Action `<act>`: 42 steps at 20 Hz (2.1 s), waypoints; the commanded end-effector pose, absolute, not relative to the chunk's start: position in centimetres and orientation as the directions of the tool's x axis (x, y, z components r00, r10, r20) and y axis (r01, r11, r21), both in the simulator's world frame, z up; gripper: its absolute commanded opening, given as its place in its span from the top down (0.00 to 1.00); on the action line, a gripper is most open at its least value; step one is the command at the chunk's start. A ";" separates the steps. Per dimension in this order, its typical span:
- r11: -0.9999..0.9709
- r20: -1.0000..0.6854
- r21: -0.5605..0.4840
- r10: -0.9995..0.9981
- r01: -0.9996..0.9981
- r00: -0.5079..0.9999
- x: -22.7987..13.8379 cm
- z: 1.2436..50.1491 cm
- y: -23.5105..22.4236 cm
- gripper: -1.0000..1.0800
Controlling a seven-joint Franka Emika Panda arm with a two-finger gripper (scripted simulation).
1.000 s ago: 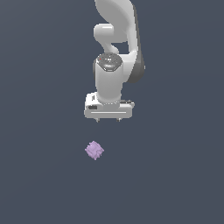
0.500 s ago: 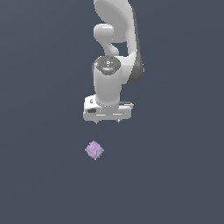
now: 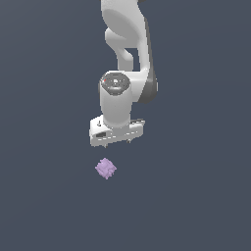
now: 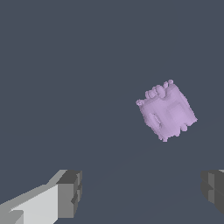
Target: Pick up the object and move it to a goal position.
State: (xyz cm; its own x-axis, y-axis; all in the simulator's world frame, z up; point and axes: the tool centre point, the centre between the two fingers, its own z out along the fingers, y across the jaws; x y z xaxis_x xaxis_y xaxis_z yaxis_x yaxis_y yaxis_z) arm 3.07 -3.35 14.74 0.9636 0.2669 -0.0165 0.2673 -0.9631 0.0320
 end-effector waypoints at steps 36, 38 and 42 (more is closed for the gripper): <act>-0.662 -0.001 0.000 0.749 0.749 0.662 9.4 8.8 -9.0 0.04; -0.662 -0.001 0.000 0.750 0.750 0.662 9.4 8.3 -8.9 0.04; -0.660 0.000 0.000 0.751 0.751 0.660 9.4 6.2 -8.9 0.04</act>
